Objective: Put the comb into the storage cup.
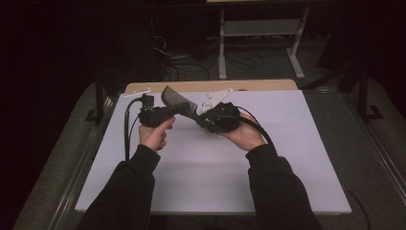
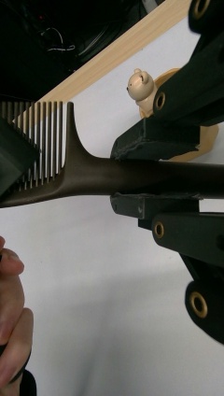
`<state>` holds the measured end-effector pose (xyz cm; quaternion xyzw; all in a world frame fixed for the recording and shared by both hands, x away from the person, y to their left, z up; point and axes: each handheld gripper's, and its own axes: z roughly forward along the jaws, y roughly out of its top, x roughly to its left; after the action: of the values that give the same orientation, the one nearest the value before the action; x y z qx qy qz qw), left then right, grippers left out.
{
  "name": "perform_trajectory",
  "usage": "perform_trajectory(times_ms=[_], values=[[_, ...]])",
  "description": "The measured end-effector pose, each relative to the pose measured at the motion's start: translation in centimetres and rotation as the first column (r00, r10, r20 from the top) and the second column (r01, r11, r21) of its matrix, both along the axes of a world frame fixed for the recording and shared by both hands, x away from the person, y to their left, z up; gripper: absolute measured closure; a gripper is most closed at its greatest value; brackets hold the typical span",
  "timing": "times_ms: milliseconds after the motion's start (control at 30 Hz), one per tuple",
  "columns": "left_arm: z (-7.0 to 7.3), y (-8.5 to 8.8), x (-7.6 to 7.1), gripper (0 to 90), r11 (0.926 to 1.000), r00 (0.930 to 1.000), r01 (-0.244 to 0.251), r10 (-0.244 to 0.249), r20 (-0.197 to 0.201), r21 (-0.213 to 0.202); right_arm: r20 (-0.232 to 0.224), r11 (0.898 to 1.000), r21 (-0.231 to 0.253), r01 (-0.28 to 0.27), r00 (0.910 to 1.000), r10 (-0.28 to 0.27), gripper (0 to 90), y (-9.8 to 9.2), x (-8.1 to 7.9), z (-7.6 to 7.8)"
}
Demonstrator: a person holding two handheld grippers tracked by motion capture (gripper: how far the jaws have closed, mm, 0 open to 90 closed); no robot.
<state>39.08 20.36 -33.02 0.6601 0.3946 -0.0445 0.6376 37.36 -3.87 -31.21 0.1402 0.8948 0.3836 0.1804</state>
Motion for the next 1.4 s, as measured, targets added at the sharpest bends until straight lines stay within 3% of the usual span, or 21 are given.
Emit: perform_trajectory(times_ms=[100, 133, 367, 633, 767, 900, 1400], values=[[0.2, -0.2, -0.1, 84.1, 0.9999, 0.9999, 0.012, -0.012, 0.009, -0.001, 0.000, 1.000, 0.000, 0.007, 1.0000, -0.007, 71.0, 0.0, 0.0, 0.0], [0.5, -0.4, -0.2, 84.2, 0.9998, 0.9994, 0.010, -0.011, 0.034, 0.019, -0.003, 1.000, 0.001, 0.009, 1.0000, -0.009, 71.0, 0.0, 0.0, -0.1], [1.1, -0.9, -0.4, 84.6, 0.9990, 0.9964, 0.015, -0.019, 0.082, 0.042, -0.004, 1.000, 0.019, 0.017, 0.9998, -0.017, 70.5, -0.1, 0.1, -0.1], [1.5, -1.3, -0.2, 84.6, 0.9982, 0.9950, 0.024, -0.029, 0.096, 0.055, 0.000, 0.999, 0.047, 0.025, 0.9997, -0.026, 68.4, -0.4, 0.0, -0.2], [1.8, -1.6, -0.2, 84.6, 0.9959, 0.9921, 0.031, -0.041, 0.119, 0.085, -0.018, 0.997, 0.066, 0.029, 0.9994, -0.028, 55.8, -0.7, 0.1, -0.3], [1.9, -1.8, -0.1, 84.7, 0.9952, 0.9908, 0.038, -0.049, 0.126, 0.090, -0.047, 0.992, 0.126, 0.025, 0.9987, -0.019, 49.6, -1.4, 0.1, -0.2], [3.3, -2.6, 0.7, 84.7, 0.9889, 0.9844, 0.043, -0.066, 0.163, 0.143, -0.112, 0.982, 0.149, 0.119, 0.9885, -0.102, 6.8, -4.3, 0.4, -1.1]])
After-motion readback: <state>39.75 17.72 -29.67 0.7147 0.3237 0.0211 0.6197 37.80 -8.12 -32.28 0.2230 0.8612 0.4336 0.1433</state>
